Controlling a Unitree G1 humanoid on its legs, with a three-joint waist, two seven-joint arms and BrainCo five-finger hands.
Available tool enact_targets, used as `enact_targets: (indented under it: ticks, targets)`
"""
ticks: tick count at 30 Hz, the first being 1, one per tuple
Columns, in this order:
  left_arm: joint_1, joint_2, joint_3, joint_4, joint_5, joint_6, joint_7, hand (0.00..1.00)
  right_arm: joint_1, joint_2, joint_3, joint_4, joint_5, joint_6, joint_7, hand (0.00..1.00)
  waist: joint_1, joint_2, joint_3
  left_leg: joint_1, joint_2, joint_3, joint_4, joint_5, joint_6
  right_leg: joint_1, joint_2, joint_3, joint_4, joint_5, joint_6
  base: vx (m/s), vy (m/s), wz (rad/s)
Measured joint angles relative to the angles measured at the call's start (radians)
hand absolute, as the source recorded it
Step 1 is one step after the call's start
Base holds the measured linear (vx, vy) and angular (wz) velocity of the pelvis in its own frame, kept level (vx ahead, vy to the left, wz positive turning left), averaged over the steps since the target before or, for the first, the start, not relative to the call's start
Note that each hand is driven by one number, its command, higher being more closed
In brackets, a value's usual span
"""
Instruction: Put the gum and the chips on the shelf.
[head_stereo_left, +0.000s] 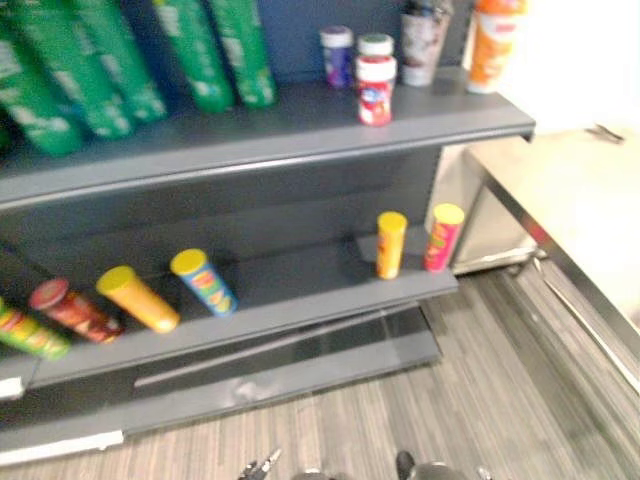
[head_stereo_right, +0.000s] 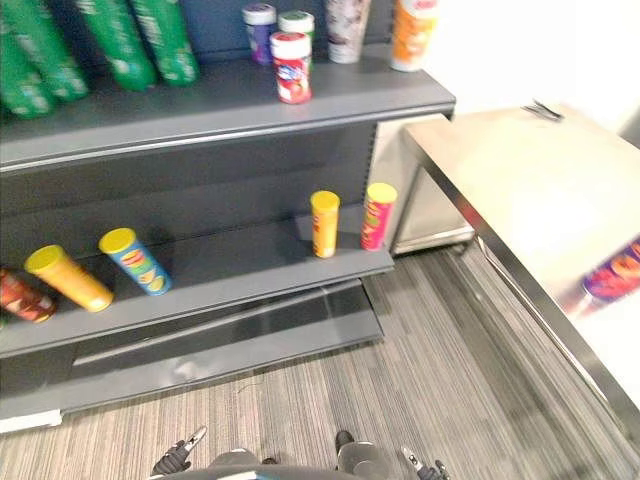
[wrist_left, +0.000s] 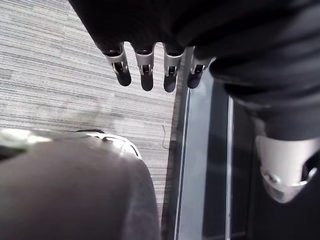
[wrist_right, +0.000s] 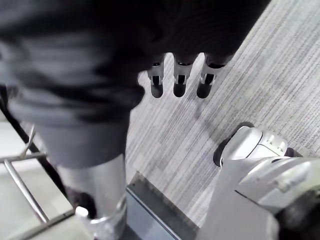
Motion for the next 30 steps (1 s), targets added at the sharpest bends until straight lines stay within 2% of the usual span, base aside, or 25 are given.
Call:
enact_targets:
  ticks: [1, 2, 3, 4, 5, 9, 11, 12, 13, 15, 18, 22, 25, 26, 28, 30]
  targets:
    - [-0.002, -0.010, 0.025, -0.009, 0.000, -0.002, 0.000, 0.00, -0.002, 0.009, -0.002, -0.031, 0.008, 0.001, -0.004, 0.00, 0.004, 0.005, 0.001, -0.011, 0.027, 0.061, 0.015, -0.013, 0.010, -0.026, -0.020, -0.054, -0.022, -0.001, -0.002, -0.09, 0.215, -1.57]
    - [-0.014, -0.007, 0.047, -0.009, 0.000, -0.002, 0.001, 0.00, -0.002, 0.021, -0.003, -0.048, 0.008, 0.001, -0.005, 0.00, 0.001, -0.005, 0.021, -0.002, 0.055, 0.117, 0.019, -0.019, 0.015, -0.041, -0.052, -0.166, -0.019, 0.003, -0.010, -0.06, 0.171, -1.57]
    - [-0.023, -0.007, 0.057, -0.008, 0.000, -0.002, 0.001, 0.00, -0.001, 0.025, -0.005, -0.051, 0.008, 0.002, -0.006, 0.00, 0.002, -0.012, 0.025, 0.004, 0.069, 0.142, 0.018, -0.020, 0.016, -0.044, -0.067, -0.226, -0.012, 0.000, -0.017, 0.00, 0.152, -1.48]
    - [-0.037, -0.006, 0.063, -0.009, 0.000, -0.004, 0.001, 0.00, 0.000, 0.034, -0.005, -0.052, 0.008, 0.001, -0.014, 0.00, 0.008, -0.013, 0.034, 0.028, 0.098, 0.205, 0.016, -0.019, 0.016, -0.042, -0.100, -0.349, 0.030, -0.012, -0.038, 0.05, 0.139, -1.53]
    - [-0.045, -0.005, 0.059, -0.010, -0.001, -0.005, 0.000, 0.00, 0.004, 0.037, -0.002, -0.052, 0.007, 0.001, -0.025, 0.00, 0.016, -0.022, 0.035, 0.060, 0.113, 0.272, 0.008, -0.017, 0.013, -0.032, -0.136, -0.427, 0.077, -0.020, -0.051, 0.08, 0.150, -1.76]
    - [-0.071, 0.004, -0.002, -0.028, -0.002, -0.005, -0.005, 0.00, -0.012, 0.017, 0.011, -0.003, 0.007, 0.003, -0.030, 0.00, 0.023, -0.029, 0.034, 0.128, 0.115, 0.448, -0.012, -0.011, 0.003, 0.046, -0.231, -0.514, 0.087, -0.021, -0.063, 0.06, 0.022, -1.31]
    - [-0.076, 0.020, -0.024, -0.028, -0.005, -0.006, -0.005, 0.00, -0.033, 0.003, 0.029, 0.033, 0.007, 0.004, -0.034, 0.00, 0.025, -0.038, 0.034, 0.146, 0.113, 0.521, -0.020, 0.000, -0.017, 0.081, -0.251, -0.585, 0.026, 0.025, -0.073, 0.07, -0.129, -1.25]
    - [-0.074, 0.019, -0.024, -0.025, -0.018, -0.006, -0.005, 0.00, -0.055, -0.016, 0.047, 0.050, 0.007, 0.005, -0.036, 0.00, 0.027, -0.039, 0.039, 0.162, 0.114, 0.558, -0.040, 0.021, -0.040, 0.084, -0.242, -0.641, -0.008, 0.029, -0.067, 0.03, -0.179, -1.23]
    - [-0.073, 0.018, -0.026, -0.020, -0.031, -0.005, -0.005, 0.00, -0.065, -0.025, 0.054, 0.058, 0.007, 0.004, -0.035, 0.00, 0.022, -0.033, 0.042, 0.170, 0.113, 0.577, -0.055, 0.032, -0.047, 0.082, -0.237, -0.658, -0.017, 0.033, -0.061, -0.01, -0.201, -0.93]
    - [-0.074, 0.001, -0.039, 0.007, -0.040, -0.003, -0.014, 0.00, -0.074, -0.037, 0.060, 0.069, 0.007, 0.006, -0.035, 0.00, -0.006, -0.010, 0.039, 0.190, 0.107, 0.596, -0.109, 0.082, -0.073, 0.085, -0.206, -0.643, -0.048, 0.035, -0.059, -0.02, -0.209, -0.42]
    - [-0.075, -0.017, -0.060, 0.012, -0.037, 0.002, -0.027, 0.00, -0.074, -0.047, 0.048, 0.084, 0.006, 0.006, -0.034, 0.00, -0.009, -0.002, 0.036, 0.204, 0.117, 0.596, -0.147, 0.128, -0.095, 0.089, -0.171, -0.631, -0.070, 0.028, -0.069, -0.04, -0.204, -0.21]
    - [-0.066, -0.020, -0.055, 0.013, -0.024, 0.005, -0.032, 0.00, -0.074, -0.045, 0.007, 0.099, 0.007, 0.006, -0.034, 0.00, -0.030, 0.001, 0.041, 0.216, 0.144, 0.597, -0.142, 0.145, -0.108, 0.097, -0.147, -0.629, -0.063, 0.013, -0.091, -0.08, -0.074, -0.04]
    - [-0.068, -0.020, -0.049, 0.012, -0.024, 0.009, -0.031, 0.00, -0.074, -0.047, -0.018, 0.102, 0.007, 0.006, -0.034, 0.00, -0.035, 0.006, 0.045, 0.234, 0.147, 0.634, -0.142, 0.147, -0.113, 0.043, -0.156, -0.595, 0.026, -0.039, -0.098, -0.11, -0.004, -0.32]
    - [-0.069, -0.020, -0.031, 0.015, -0.024, 0.010, -0.031, 0.00, -0.076, -0.046, -0.018, 0.104, 0.007, 0.006, -0.034, 0.00, -0.052, 0.005, 0.045, 0.240, 0.147, 0.655, -0.139, 0.145, -0.116, 0.003, -0.166, -0.572, 0.098, -0.080, -0.100, -0.07, -0.029, -0.42]
    - [-0.072, -0.020, -0.016, 0.023, -0.023, 0.010, -0.029, 0.00, -0.073, -0.046, -0.023, 0.105, 0.008, 0.006, -0.033, 0.00, -0.059, 0.003, 0.051, 0.258, 0.157, 0.685, -0.116, 0.138, -0.123, -0.029, -0.169, -0.543, 0.169, -0.120, -0.109, -0.01, -0.077, -0.51]
    - [-0.081, -0.020, -0.006, 0.031, -0.027, 0.011, -0.023, 0.00, -0.053, -0.044, -0.038, 0.105, 0.018, 0.006, -0.032, 0.00, -0.059, -0.001, 0.058, 0.295, 0.219, 0.729, 0.010, 0.130, -0.126, -0.052, -0.157, -0.503, 0.261, -0.185, -0.130, 0.07, -0.105, -0.62]
